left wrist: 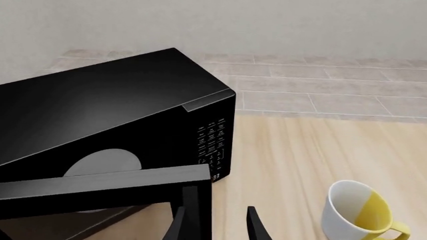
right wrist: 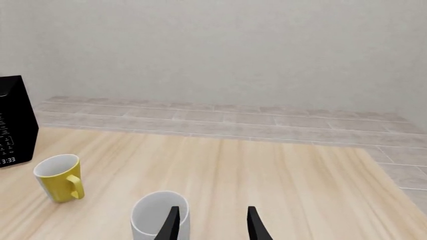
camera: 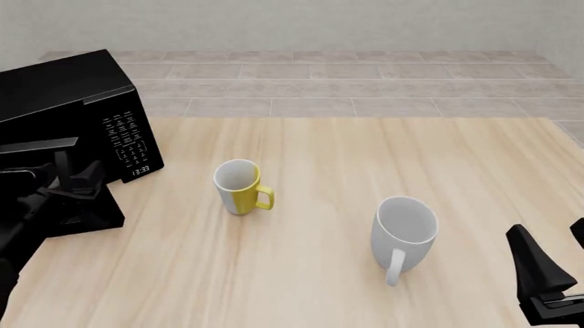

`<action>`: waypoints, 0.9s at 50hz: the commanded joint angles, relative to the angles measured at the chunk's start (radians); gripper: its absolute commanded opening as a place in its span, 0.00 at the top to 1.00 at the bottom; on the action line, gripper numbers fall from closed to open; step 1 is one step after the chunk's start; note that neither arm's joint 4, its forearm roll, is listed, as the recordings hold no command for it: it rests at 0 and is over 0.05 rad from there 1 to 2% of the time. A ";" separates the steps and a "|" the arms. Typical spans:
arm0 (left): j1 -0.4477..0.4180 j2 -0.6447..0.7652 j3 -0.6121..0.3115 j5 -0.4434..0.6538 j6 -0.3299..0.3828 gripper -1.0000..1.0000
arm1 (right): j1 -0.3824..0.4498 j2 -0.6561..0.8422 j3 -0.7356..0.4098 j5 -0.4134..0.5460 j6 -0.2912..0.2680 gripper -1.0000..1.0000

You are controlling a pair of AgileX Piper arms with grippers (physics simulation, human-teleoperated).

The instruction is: Close the microwave.

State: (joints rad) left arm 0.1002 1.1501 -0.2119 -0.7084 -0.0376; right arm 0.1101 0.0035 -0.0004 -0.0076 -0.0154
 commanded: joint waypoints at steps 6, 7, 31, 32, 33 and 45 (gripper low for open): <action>0.027 0.128 -0.100 0.010 0.052 0.00 | 0.006 -0.001 0.000 -0.005 -0.004 0.00; 0.030 0.127 -0.107 0.018 0.052 0.00 | 0.005 -0.001 0.000 -0.006 -0.005 0.00; 0.068 0.311 -0.273 0.049 0.038 0.00 | 0.013 -0.001 0.000 -0.005 0.011 0.00; 0.069 0.314 -0.278 0.052 0.037 0.00 | 0.013 -0.001 0.000 -0.005 0.011 0.00; 0.069 0.315 -0.284 0.058 0.033 0.00 | 0.013 -0.001 0.000 -0.006 0.010 0.00; 0.091 0.361 -0.348 0.093 0.027 0.00 | 0.017 0.000 0.000 -0.005 0.012 0.00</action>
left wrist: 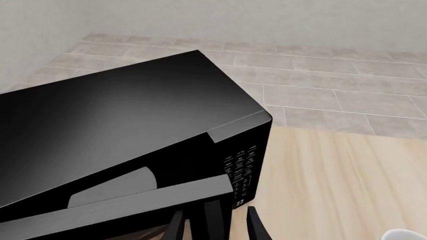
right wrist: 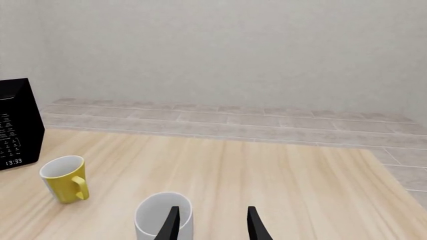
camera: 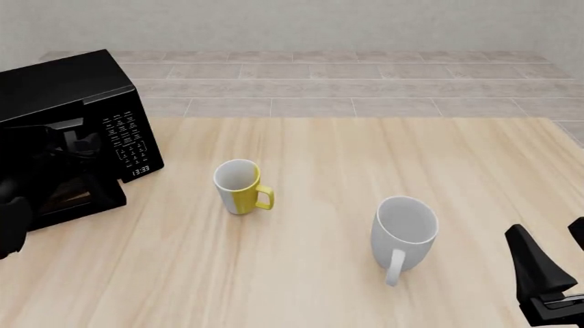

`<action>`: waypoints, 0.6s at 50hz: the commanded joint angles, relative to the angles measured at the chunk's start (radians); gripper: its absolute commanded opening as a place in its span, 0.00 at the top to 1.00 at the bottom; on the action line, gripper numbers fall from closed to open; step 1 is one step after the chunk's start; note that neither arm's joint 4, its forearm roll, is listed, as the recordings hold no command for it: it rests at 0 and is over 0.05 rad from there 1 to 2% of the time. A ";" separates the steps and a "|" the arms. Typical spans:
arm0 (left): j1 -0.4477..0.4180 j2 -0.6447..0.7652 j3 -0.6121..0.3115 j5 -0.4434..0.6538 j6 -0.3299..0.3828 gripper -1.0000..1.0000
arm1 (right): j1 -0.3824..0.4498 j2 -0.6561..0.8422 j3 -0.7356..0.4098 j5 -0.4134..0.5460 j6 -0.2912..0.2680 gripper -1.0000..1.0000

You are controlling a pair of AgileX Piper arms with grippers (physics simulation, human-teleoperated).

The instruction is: Close the microwave.

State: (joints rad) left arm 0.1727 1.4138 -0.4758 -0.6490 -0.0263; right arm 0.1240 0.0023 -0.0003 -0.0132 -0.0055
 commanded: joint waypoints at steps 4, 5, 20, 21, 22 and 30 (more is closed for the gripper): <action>0.021 0.110 -0.102 0.038 0.028 0.00 | 0.005 0.001 0.000 0.000 0.002 0.00; 0.021 0.110 -0.102 0.038 0.028 0.00 | 0.005 0.001 0.000 0.000 0.002 0.00; 0.049 0.167 -0.192 0.088 0.014 0.00 | 0.003 0.000 0.000 -0.001 0.003 0.00; 0.052 0.167 -0.198 0.096 0.011 0.00 | 0.003 0.001 0.000 -0.001 0.003 0.00; 0.059 0.170 -0.205 0.100 0.005 0.00 | 0.002 0.001 0.000 -0.001 0.003 0.00; 0.089 0.232 -0.267 0.119 0.000 0.00 | 0.002 0.000 0.000 -0.002 0.002 0.00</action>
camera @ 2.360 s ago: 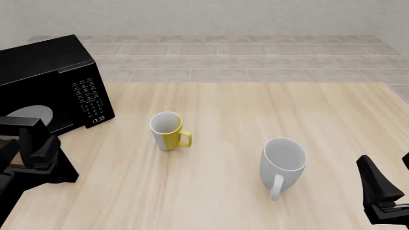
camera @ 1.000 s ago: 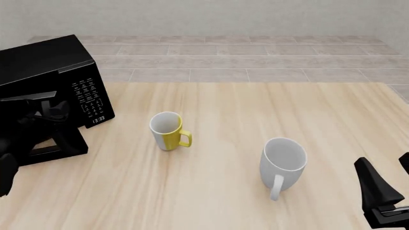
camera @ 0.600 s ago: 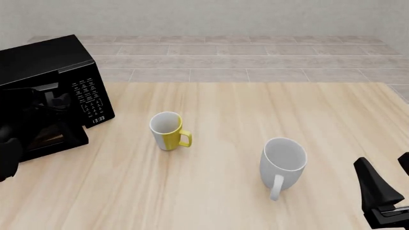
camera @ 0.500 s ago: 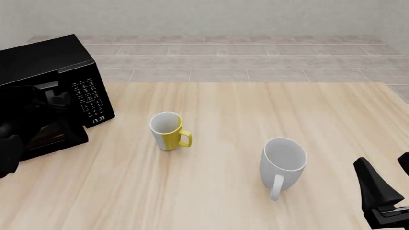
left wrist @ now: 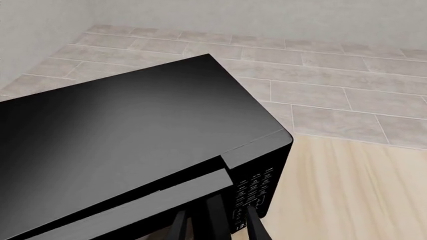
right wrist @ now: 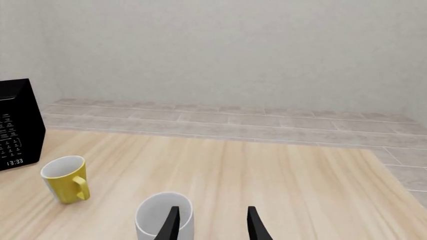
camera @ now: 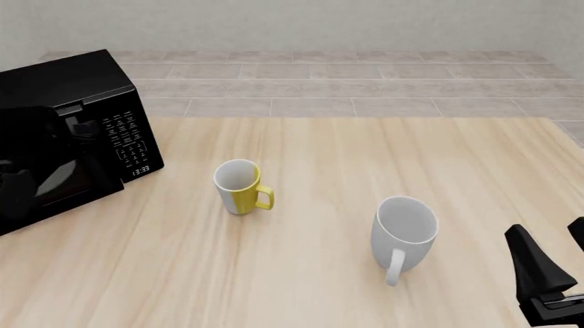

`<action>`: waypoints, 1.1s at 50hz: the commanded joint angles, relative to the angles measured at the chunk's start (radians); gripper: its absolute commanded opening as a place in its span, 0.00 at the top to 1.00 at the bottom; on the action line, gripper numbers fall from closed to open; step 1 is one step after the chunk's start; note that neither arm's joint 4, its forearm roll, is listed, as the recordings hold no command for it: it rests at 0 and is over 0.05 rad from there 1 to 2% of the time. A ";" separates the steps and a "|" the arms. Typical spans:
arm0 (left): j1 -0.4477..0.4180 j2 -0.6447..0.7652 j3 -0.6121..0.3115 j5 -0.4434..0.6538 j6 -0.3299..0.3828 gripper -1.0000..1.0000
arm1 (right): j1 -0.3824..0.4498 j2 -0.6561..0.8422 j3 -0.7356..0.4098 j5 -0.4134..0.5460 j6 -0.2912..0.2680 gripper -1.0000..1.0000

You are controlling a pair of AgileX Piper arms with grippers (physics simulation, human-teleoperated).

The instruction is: Close the microwave.

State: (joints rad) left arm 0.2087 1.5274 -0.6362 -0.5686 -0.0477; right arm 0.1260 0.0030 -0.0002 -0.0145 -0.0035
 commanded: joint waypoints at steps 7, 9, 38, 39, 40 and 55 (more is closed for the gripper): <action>0.063 0.131 -0.133 0.058 0.024 0.00 | -0.003 0.000 0.000 -0.001 0.003 0.00; 0.066 0.130 -0.141 0.067 0.022 0.00 | -0.002 0.000 0.000 -0.002 0.003 0.00; -0.005 -0.148 0.118 -0.006 0.032 0.00 | -0.003 -0.001 0.000 -0.006 0.005 0.00; -0.014 -0.177 0.136 0.001 0.028 0.00 | -0.003 -0.001 0.000 -0.005 0.006 0.00; -0.024 -0.225 0.171 0.001 0.023 0.00 | -0.003 0.000 0.000 -0.005 0.006 0.00; -0.095 -1.001 0.388 0.415 0.022 0.00 | 0.007 0.000 0.000 -0.007 0.004 0.00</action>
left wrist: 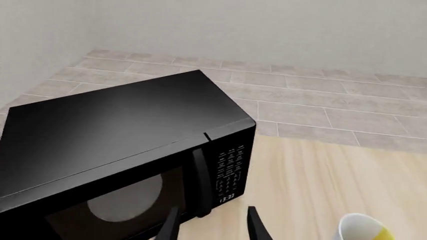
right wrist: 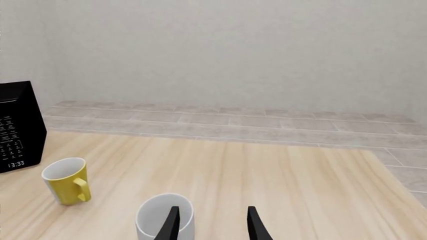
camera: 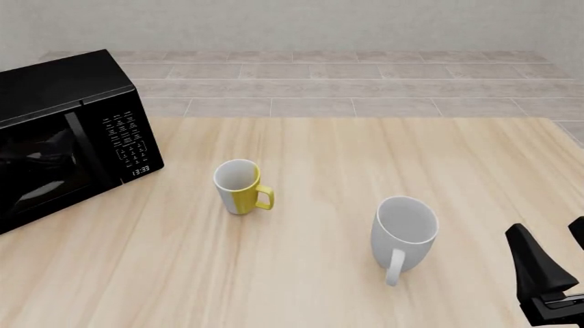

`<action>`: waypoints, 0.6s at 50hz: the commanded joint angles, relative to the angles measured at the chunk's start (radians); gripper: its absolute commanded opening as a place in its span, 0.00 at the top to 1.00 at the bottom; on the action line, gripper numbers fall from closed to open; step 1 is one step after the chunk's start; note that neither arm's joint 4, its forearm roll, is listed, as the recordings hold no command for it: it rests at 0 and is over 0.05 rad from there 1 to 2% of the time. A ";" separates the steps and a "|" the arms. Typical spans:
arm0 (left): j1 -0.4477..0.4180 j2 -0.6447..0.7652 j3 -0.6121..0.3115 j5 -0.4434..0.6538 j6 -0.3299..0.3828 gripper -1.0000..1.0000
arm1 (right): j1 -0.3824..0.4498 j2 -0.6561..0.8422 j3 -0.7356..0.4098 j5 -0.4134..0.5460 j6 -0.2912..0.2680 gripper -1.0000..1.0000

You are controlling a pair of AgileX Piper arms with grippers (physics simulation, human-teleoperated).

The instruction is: Close the microwave.

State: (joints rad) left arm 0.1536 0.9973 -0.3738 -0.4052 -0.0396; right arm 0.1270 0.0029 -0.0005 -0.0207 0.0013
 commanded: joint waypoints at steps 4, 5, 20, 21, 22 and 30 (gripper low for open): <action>-0.063 -0.612 0.113 0.385 0.022 0.00 | 0.006 0.000 0.000 -0.002 0.000 0.00; -0.067 -0.663 0.113 0.422 0.029 0.00 | 0.006 0.000 0.000 -0.002 -0.001 0.00; -0.211 -0.997 0.059 0.725 0.061 0.00 | 0.001 -0.003 0.000 -0.010 -0.010 0.00; -0.210 -0.997 0.050 0.721 0.072 0.00 | -0.001 -0.003 0.000 -0.011 -0.012 0.00; -0.218 -0.997 0.048 0.721 0.072 0.00 | -0.001 -0.003 0.000 -0.011 -0.012 0.00; -0.250 -0.997 0.035 0.716 0.075 0.00 | -0.008 -0.002 0.000 -0.006 -0.018 0.00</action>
State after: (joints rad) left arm -0.0425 0.0717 -0.3165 0.2517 0.0255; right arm 0.1228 0.0009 -0.0003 -0.0275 -0.0102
